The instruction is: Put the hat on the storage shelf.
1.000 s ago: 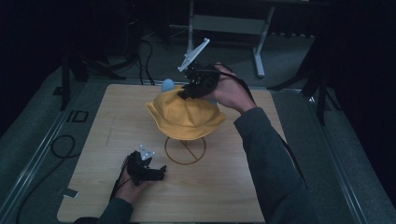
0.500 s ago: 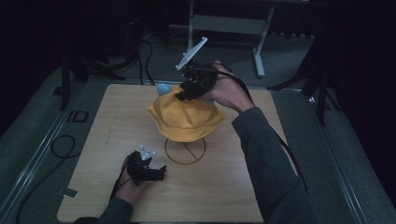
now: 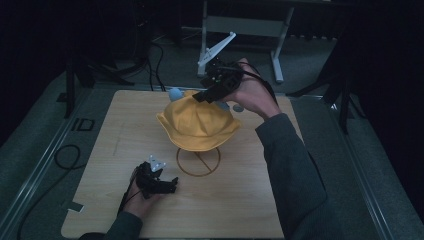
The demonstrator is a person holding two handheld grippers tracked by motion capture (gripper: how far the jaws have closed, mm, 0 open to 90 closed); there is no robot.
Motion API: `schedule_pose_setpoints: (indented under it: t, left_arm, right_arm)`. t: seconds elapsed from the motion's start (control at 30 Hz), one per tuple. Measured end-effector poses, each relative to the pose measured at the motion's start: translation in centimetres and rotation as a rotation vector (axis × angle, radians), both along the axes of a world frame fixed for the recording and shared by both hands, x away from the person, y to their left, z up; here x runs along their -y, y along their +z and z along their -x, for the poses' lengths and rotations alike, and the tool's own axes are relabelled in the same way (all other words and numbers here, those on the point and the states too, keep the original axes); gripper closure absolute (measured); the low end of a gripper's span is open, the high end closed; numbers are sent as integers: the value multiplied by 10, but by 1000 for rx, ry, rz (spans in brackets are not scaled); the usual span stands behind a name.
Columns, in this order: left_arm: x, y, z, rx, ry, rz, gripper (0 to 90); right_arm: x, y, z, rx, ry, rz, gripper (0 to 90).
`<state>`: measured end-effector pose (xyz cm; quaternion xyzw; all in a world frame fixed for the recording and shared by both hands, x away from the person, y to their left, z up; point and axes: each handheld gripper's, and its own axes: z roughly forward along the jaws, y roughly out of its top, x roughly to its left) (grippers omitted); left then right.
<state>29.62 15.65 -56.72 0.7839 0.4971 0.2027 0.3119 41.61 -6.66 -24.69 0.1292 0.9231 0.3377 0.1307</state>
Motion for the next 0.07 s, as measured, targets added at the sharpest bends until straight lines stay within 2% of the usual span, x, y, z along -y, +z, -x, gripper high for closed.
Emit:
schedule_pose_setpoints:
  t: [0.07]
  left_arm:
    - [0, 0, 0, 0, 0, 0, 15]
  right_arm:
    - [2, 2, 0, 7, -7, -7, 450]
